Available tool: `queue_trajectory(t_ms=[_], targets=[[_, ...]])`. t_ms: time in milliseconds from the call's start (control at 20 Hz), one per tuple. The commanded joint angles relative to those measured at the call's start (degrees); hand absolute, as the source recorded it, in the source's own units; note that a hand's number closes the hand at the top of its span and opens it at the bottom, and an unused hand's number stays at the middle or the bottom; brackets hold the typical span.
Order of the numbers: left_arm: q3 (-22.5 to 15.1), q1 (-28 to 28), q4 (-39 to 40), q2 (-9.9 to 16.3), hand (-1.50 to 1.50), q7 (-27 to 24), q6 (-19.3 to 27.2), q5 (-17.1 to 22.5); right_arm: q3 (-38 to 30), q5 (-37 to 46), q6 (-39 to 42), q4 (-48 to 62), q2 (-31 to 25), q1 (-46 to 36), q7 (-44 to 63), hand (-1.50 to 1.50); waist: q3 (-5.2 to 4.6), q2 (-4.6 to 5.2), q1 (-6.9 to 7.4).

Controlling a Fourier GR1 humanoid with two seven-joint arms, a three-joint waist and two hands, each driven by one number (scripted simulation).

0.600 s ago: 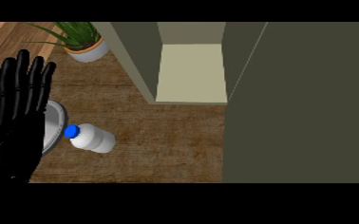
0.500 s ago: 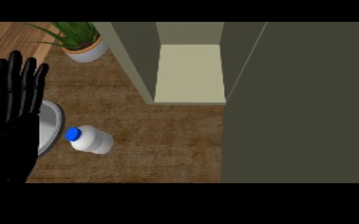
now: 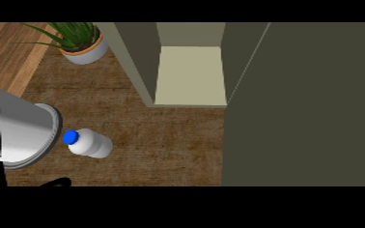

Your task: Pick up the bottled water, place it into the cabinet and close the cabinet

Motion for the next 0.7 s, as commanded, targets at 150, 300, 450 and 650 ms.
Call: queue_trajectory(t_ms=[150,300,450,650], targets=[[-12.2,12.3,-11.4,-0.9,-1.5,2.2,10.2,-4.3,0.8,-5.2,4.6,-12.8,-1.3,14.5,2.6,-1.5,-0.06,0.02,-0.64],[-17.0,17.3,-11.6,-1.0,-1.5,-1.7,10.0,-4.7,2.5,-6.3,3.6,-20.6,-0.9,16.8,7.1,-1.5,-0.12,0.0,-0.44],[-16.7,15.1,-14.6,-1.0,-1.5,3.0,11.3,-7.7,2.9,-4.8,5.7,-18.7,-0.2,20.2,2.4,-1.5,-0.05,0.14,-0.77],[-22.5,24.0,-16.4,-0.5,-1.5,-2.1,11.1,-7.1,2.3,-4.5,6.2,-18.6,0.0,22.1,0.6,-1.5,-0.08,0.0,-0.23]])
